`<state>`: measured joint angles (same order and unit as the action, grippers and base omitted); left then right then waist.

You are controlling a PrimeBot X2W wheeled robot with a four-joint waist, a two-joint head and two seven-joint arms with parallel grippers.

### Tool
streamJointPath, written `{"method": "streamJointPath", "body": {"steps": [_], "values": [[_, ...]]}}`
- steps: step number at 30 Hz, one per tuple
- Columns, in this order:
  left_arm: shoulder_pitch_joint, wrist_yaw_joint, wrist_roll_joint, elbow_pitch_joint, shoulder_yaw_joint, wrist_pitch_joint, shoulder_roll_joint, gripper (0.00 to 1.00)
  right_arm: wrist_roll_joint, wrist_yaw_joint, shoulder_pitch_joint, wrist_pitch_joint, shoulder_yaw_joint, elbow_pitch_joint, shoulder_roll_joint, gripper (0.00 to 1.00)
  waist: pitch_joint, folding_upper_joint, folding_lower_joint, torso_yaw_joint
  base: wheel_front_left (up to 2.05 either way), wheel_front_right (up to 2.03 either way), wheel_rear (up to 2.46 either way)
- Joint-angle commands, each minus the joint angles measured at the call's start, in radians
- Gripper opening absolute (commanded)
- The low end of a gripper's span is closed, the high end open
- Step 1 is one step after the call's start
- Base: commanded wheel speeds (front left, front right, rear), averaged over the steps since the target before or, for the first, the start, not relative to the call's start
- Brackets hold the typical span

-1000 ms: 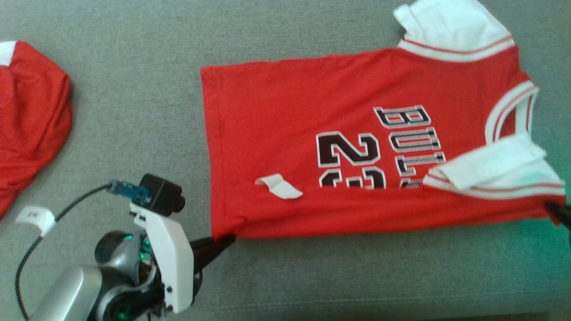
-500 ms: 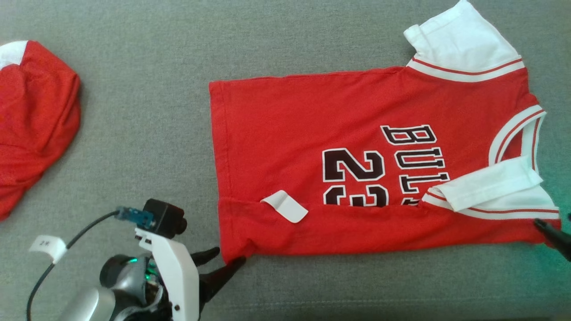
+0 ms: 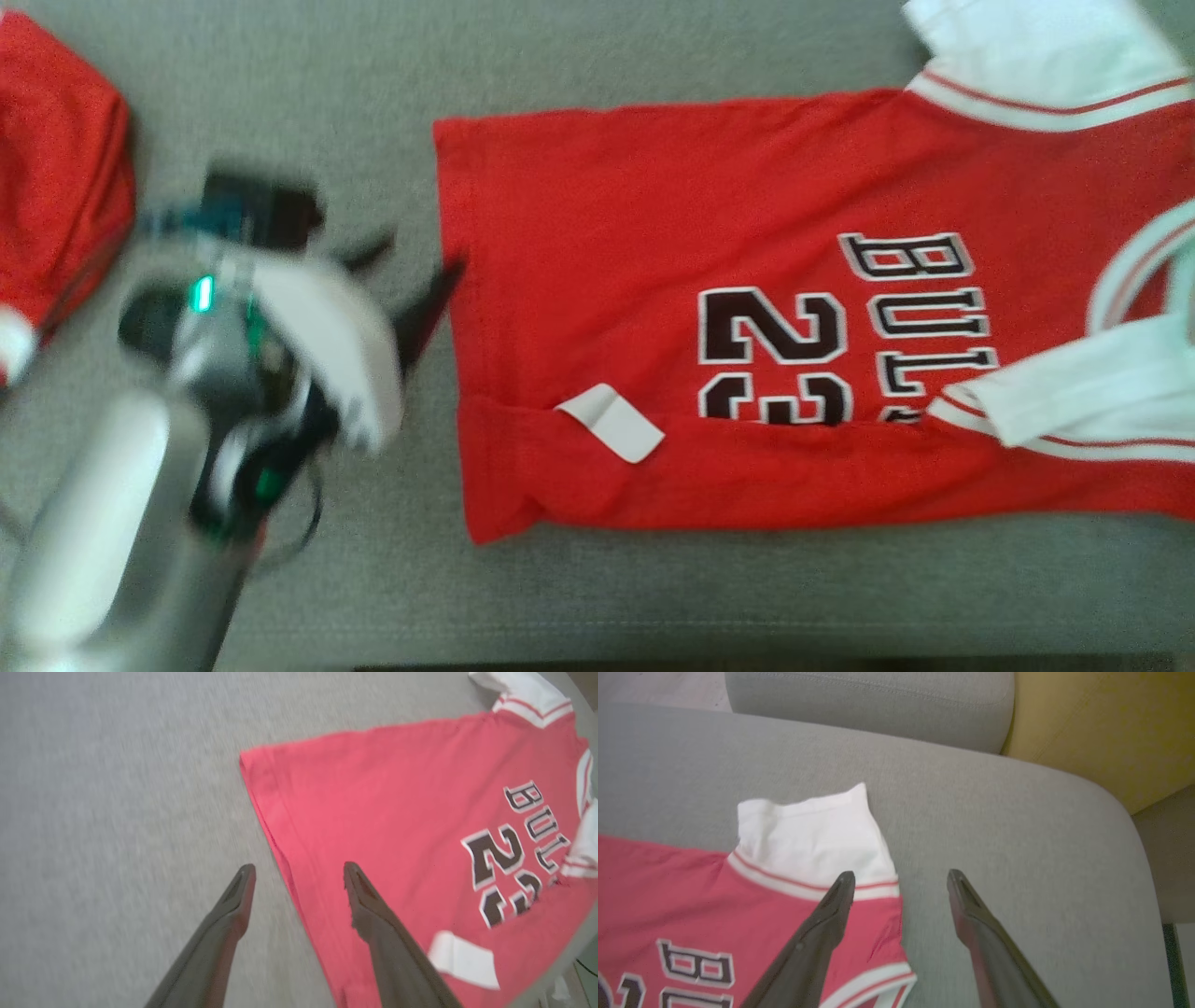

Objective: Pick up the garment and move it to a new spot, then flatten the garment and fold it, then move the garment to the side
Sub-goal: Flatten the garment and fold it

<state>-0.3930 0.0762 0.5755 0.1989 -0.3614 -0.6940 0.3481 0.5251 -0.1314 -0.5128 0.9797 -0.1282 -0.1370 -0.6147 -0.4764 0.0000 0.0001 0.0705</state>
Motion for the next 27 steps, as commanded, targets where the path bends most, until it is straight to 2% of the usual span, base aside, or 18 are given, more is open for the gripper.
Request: {"method": "streamJointPath", "body": {"steps": [1,5,11,20,27], "values": [[-0.065,0.005,-0.022,0.001,0.032,0.013,0.005,1.0,-0.029,0.001,-0.04,-0.012,0.018,0.002,-0.019,1.0,-0.068,0.0,-0.0001,0.049,0.0,0.0,0.0],[-0.202,-0.006,-0.055,-0.142,-0.022,0.046,-0.077,1.0,-0.111,0.001,-0.192,-0.058,0.072,0.154,0.025,1.0,-0.1,0.0,-0.0001,0.092,0.0,0.0,0.0],[-0.299,-0.043,-0.077,-0.309,-0.093,0.07,-0.148,1.0,-0.178,0.001,-0.308,-0.122,0.102,0.355,0.071,1.0,-0.106,0.0,-0.0001,0.132,0.0,0.0,0.0],[-0.377,-0.067,-0.088,-0.419,-0.128,0.073,-0.182,1.0,-0.203,0.001,-0.414,-0.128,0.134,0.505,0.088,1.0,-0.114,0.0,-0.0001,0.147,0.0,0.0,0.0],[-0.433,-0.077,-0.087,-0.464,-0.139,0.051,-0.191,1.0,-0.184,0.001,-0.464,-0.076,0.183,0.541,0.1,1.0,-0.127,0.0,-0.0001,0.138,0.0,0.0,0.0]]}}
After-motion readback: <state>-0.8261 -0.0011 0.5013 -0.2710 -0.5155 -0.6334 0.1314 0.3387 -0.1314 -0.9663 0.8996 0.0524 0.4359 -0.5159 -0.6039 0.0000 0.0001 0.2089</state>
